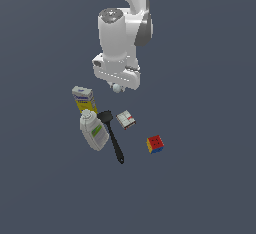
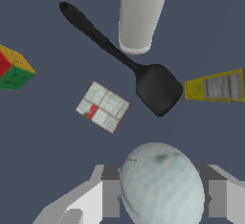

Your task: Pick up a designated object from a clutter of objects.

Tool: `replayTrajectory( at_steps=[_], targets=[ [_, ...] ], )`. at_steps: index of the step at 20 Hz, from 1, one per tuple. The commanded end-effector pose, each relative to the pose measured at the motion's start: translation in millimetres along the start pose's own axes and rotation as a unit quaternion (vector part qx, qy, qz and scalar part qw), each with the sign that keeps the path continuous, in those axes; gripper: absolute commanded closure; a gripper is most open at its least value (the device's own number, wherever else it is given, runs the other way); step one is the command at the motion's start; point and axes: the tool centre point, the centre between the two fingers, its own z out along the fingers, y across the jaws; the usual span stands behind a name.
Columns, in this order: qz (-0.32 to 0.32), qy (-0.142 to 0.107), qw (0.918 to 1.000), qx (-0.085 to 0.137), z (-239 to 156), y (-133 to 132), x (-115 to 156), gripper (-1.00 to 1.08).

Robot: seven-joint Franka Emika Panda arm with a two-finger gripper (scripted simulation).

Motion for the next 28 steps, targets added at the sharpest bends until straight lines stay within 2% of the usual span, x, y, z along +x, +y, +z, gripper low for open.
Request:
replayTrajectory(
  at_steps=[1, 18, 28],
  targets=[
    [0.000, 0.000, 1.0000, 0.000, -21, -2, 5, 1.08],
    [0.000, 0.000, 1.0000, 0.000, -170, -20, 48, 1.08],
    [0.000, -0.001, 1.0000, 0.000, -222, -28, 66, 1.08]
  ],
)
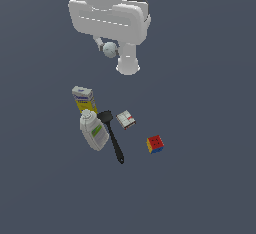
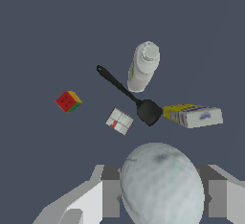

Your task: Pick up a designated object from a clutter of objects.

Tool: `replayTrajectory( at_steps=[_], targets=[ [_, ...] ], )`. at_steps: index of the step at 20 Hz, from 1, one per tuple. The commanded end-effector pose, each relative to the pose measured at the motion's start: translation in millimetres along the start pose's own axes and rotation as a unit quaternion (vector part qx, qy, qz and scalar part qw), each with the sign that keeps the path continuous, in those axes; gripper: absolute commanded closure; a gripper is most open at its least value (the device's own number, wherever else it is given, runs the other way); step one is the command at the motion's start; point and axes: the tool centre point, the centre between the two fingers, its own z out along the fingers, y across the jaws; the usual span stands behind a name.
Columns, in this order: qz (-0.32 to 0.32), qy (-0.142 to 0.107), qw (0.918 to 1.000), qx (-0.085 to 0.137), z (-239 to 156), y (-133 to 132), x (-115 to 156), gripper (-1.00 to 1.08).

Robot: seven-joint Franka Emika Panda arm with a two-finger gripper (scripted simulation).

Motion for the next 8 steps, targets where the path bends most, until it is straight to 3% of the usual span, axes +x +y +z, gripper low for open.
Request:
replayTrajectory(
  at_steps=[1, 8],
  targets=[
    [0.000, 0.000, 1.0000, 0.000, -8.5, -1.2, 3.0, 1.08],
    [0.000, 0.000, 1.0000, 0.000, -17.3, -2.6, 6.4, 1.08]
  ],
)
